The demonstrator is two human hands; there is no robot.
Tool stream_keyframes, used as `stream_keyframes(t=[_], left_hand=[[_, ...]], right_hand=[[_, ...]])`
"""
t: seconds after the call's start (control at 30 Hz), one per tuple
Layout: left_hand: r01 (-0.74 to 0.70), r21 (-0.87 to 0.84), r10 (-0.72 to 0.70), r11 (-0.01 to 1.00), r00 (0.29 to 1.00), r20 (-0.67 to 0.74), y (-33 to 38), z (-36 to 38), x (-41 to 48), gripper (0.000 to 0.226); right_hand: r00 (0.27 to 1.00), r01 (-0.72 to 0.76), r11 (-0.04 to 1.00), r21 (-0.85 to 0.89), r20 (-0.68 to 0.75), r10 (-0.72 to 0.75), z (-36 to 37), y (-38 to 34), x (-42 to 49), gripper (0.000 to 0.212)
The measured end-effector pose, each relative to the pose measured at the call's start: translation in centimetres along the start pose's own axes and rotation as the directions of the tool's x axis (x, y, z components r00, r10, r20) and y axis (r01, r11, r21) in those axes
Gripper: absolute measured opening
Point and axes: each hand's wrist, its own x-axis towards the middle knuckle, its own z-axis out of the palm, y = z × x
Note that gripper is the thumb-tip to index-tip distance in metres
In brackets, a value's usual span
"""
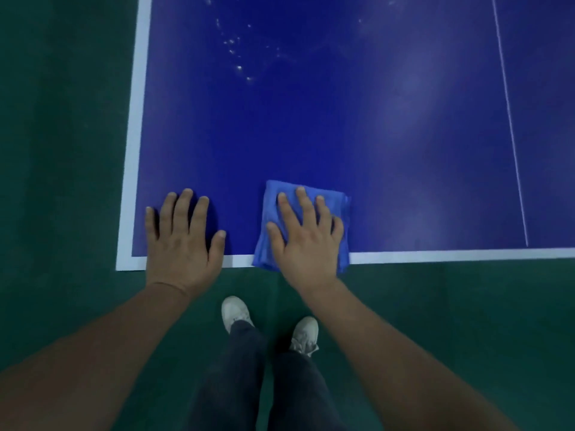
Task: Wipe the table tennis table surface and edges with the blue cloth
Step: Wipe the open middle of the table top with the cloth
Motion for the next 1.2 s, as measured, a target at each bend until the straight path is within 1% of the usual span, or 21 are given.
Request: stream_keyframes(t=[0.03,0.1,0.2,0.27,0.4,0.47,0.53,0.6,0.67,0.73,0.83,0.87,0.9,0.93,0.97,1.0,1.03,1.07,1.1,1.17,1.2], left_hand=[[0.004,-0.019,-0.004,1.000,1.000,-0.008,0.2,-0.1,0.0,0.069],[-0.023,-0.052,0.022,0.998,0.999,-0.029,1.1,-0.3,0.3,0.067],[-0.187,-0.082,0.185,0.979,0.982,-0.036,3.7,-0.3,1.6,0.064],[-0.289,-0.083,0.289,0.954,0.957,-0.013,5.6,0.0,2.5,0.064],[-0.327,-0.035,0.327,0.944,0.945,0.009,6.8,1.1,3.2,0.063],[-0.337,-0.016,0.337,0.941,0.942,-0.008,6.6,1.4,3.1,0.061],[-0.325,-0.019,0.325,0.945,0.946,-0.014,6.6,1.5,3.2,0.060],[-0.321,-0.023,0.321,0.947,0.947,-0.008,6.9,1.4,3.1,0.059],[-0.316,-0.022,0.316,0.948,0.949,0.004,6.9,1.3,3.1,0.060],[-0.318,-0.010,0.318,0.948,0.948,0.017,6.9,1.4,3.1,0.060],[-0.311,-0.006,0.311,0.950,0.950,0.013,6.9,1.4,3.2,0.061],[-0.313,-0.006,0.313,0.950,0.950,0.011,6.9,1.4,3.2,0.061],[-0.315,-0.006,0.315,0.949,0.949,0.010,6.9,1.4,3.2,0.061],[-0.315,-0.009,0.315,0.949,0.949,0.008,6.9,1.4,3.2,0.061],[-0.314,-0.010,0.315,0.949,0.949,0.004,6.9,1.4,3.2,0.061],[-0.316,-0.006,0.316,0.949,0.949,-0.001,6.8,1.4,3.2,0.061],[-0.320,-0.002,0.320,0.947,0.947,-0.003,6.8,1.4,3.2,0.061],[-0.322,-0.001,0.322,0.947,0.947,-0.001,6.8,1.5,3.2,0.061],[-0.319,-0.002,0.319,0.948,0.948,0.006,6.8,1.5,3.2,0.061],[-0.315,0.006,0.315,0.949,0.949,0.025,6.8,1.5,3.3,0.061],[-0.316,0.011,0.315,0.949,0.948,0.032,6.8,1.4,3.3,0.061]], right_hand=[[1.000,0.003,1.000,0.005,-0.007,-0.003,-0.4,2.1,0.6,0.056],[0.987,-0.159,0.986,-0.041,-0.043,0.157,-1.0,7.9,1.0,0.057],[0.883,-0.469,0.883,0.011,0.012,0.469,-2.0,14.9,0.6,0.068],[0.831,-0.556,0.831,0.025,0.018,0.555,-1.7,13.8,0.4,0.069],[0.965,-0.260,0.964,0.054,-0.009,0.261,0.1,4.1,2.0,0.064],[0.992,-0.128,0.986,0.103,0.015,0.127,0.2,1.2,3.8,0.062],[0.995,-0.097,0.990,0.102,0.016,0.096,0.0,2.9,5.6,0.062],[0.979,-0.201,0.979,0.032,0.015,0.201,-0.4,8.0,6.5,0.061],[0.892,-0.451,0.892,0.006,-0.006,0.451,-1.0,15.0,5.5,0.059],[0.737,-0.674,0.735,0.067,0.010,0.675,-2.0,20.8,3.5,0.060],[0.506,-0.853,0.500,0.152,0.002,0.863,-2.1,20.7,2.8,0.061],[0.497,-0.857,0.494,0.146,-0.018,0.868,-1.8,18.2,3.2,0.061],[0.569,-0.812,0.566,0.140,-0.023,0.822,-1.5,15.3,3.6,0.062],[0.706,-0.701,0.701,0.133,-0.013,0.708,-1.0,12.0,3.5,0.062],[0.861,-0.506,0.854,0.124,0.009,0.509,-0.5,8.9,3.0,0.062],[0.958,-0.286,0.952,0.110,0.047,0.283,-0.2,6.9,2.1,0.062],[0.991,-0.129,0.988,0.090,0.053,0.124,0.0,7.1,1.4,0.061],[0.998,-0.066,0.995,0.080,0.028,0.064,-0.1,9.1,1.2,0.060],[0.993,-0.118,0.991,0.056,-0.003,0.118,-0.4,12.1,1.4,0.059],[0.903,-0.429,0.903,-0.018,-0.032,0.429,-1.2,19.3,1.6,0.059],[0.794,-0.608,0.794,-0.007,-0.003,0.608,-1.8,22.7,1.5,0.060]])
